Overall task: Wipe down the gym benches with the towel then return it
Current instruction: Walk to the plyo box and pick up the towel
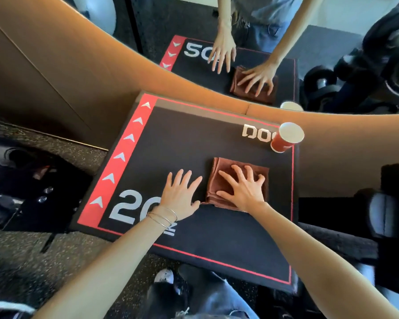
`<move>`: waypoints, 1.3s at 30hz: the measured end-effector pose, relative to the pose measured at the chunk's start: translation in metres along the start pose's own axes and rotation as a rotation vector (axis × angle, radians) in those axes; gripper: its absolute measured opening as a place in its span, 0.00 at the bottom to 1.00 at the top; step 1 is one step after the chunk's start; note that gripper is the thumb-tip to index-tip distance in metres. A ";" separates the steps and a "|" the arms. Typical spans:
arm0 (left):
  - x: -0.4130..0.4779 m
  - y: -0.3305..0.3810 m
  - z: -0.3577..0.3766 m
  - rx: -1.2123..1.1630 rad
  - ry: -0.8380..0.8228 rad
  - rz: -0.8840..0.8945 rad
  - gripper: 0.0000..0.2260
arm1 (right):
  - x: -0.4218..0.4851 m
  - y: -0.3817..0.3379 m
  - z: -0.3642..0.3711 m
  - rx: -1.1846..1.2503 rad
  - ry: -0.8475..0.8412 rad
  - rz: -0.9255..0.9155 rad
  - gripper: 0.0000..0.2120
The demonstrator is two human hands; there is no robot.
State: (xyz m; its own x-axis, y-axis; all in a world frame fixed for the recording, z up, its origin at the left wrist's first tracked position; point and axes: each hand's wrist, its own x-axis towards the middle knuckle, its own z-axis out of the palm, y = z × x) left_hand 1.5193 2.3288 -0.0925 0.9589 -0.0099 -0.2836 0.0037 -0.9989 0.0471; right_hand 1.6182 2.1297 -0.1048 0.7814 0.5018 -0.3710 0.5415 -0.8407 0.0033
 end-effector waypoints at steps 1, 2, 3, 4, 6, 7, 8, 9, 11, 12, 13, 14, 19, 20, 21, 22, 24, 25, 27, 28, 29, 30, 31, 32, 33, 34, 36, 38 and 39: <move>-0.001 0.001 0.002 -0.007 0.002 -0.003 0.31 | -0.001 -0.002 0.002 0.006 0.010 0.009 0.31; -0.002 0.002 0.004 -0.015 0.005 -0.006 0.31 | -0.004 -0.006 0.004 0.025 0.023 0.023 0.31; -0.004 0.003 0.006 -0.018 0.012 -0.009 0.31 | -0.008 -0.010 0.009 0.057 0.042 0.039 0.33; -0.007 0.004 0.009 -0.011 0.022 -0.011 0.30 | -0.012 -0.014 0.014 0.085 0.061 0.049 0.34; -0.011 0.003 0.015 0.025 0.034 -0.011 0.31 | -0.014 -0.015 0.017 0.092 0.081 0.030 0.33; -0.011 0.002 0.017 0.037 0.039 -0.011 0.31 | -0.014 -0.011 0.018 0.072 0.096 0.004 0.31; -0.012 0.001 0.017 0.041 0.045 -0.016 0.31 | -0.012 -0.007 0.017 0.040 0.110 -0.024 0.30; -0.013 0.001 0.018 0.043 0.048 -0.025 0.31 | -0.009 -0.003 0.017 0.009 0.110 -0.050 0.30; -0.012 0.000 0.019 0.056 0.058 -0.041 0.31 | -0.003 0.003 0.018 -0.024 0.111 -0.076 0.30; -0.010 0.000 0.020 0.052 0.056 -0.049 0.31 | 0.000 0.003 0.018 -0.024 0.118 -0.077 0.31; -0.010 0.001 0.021 0.041 0.051 -0.056 0.31 | 0.002 0.003 0.018 -0.014 0.115 -0.075 0.31; -0.009 0.002 0.022 0.029 0.044 -0.062 0.31 | 0.003 0.001 0.018 -0.004 0.110 -0.071 0.30; -0.013 0.013 0.023 0.013 0.020 -0.089 0.30 | -0.003 -0.003 0.022 0.045 0.136 -0.041 0.25; -0.017 0.014 0.023 0.016 0.014 -0.090 0.30 | -0.005 -0.005 0.023 0.046 0.147 -0.036 0.24; -0.021 0.014 0.024 0.019 0.013 -0.093 0.30 | -0.008 -0.009 0.024 0.049 0.159 -0.030 0.24; -0.025 0.012 0.027 0.021 0.019 -0.100 0.31 | -0.011 -0.012 0.025 0.046 0.167 -0.028 0.24; -0.035 0.008 0.030 0.020 0.035 -0.128 0.31 | -0.019 -0.017 0.029 0.034 0.196 -0.044 0.24; -0.040 0.006 0.030 0.015 0.036 -0.144 0.31 | -0.023 -0.018 0.032 0.019 0.209 -0.070 0.25; -0.048 0.002 0.033 0.005 0.026 -0.170 0.31 | -0.029 -0.017 0.039 -0.028 0.237 -0.133 0.27; -0.051 0.000 0.035 0.001 0.026 -0.180 0.31 | -0.028 -0.016 0.039 -0.046 0.256 -0.156 0.28; -0.053 -0.001 0.036 -0.005 0.026 -0.189 0.31 | -0.025 -0.015 0.038 -0.056 0.270 -0.172 0.28; -0.055 -0.002 0.037 -0.010 0.028 -0.197 0.31 | -0.021 -0.016 0.038 -0.061 0.285 -0.180 0.27; -0.056 -0.002 0.038 -0.015 0.029 -0.207 0.31 | -0.019 -0.016 0.038 -0.061 0.300 -0.179 0.27; -0.058 -0.001 0.038 -0.022 0.028 -0.217 0.31 | -0.017 -0.017 0.039 -0.058 0.313 -0.172 0.26; -0.061 0.002 0.038 -0.029 0.026 -0.225 0.31 | -0.016 -0.019 0.038 -0.051 0.331 -0.167 0.25; -0.064 0.005 0.038 -0.039 0.027 -0.226 0.30 | -0.015 -0.021 0.038 -0.042 0.341 -0.172 0.24; -0.071 0.009 0.039 -0.044 0.037 -0.220 0.30 | -0.016 -0.023 0.039 -0.034 0.357 -0.213 0.23; -0.081 0.009 0.041 -0.021 0.066 -0.222 0.29 | -0.018 -0.023 0.038 -0.040 0.379 -0.278 0.23; -0.087 0.008 0.040 -0.014 0.084 -0.226 0.29 | -0.018 -0.024 0.037 -0.044 0.390 -0.321 0.23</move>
State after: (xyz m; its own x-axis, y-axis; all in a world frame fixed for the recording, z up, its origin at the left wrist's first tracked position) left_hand 1.4243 2.3201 -0.1059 0.9534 0.2186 -0.2082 0.2244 -0.9745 0.0045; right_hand 1.5803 2.1334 -0.1325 0.6261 0.7796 0.0147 0.7797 -0.6260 -0.0115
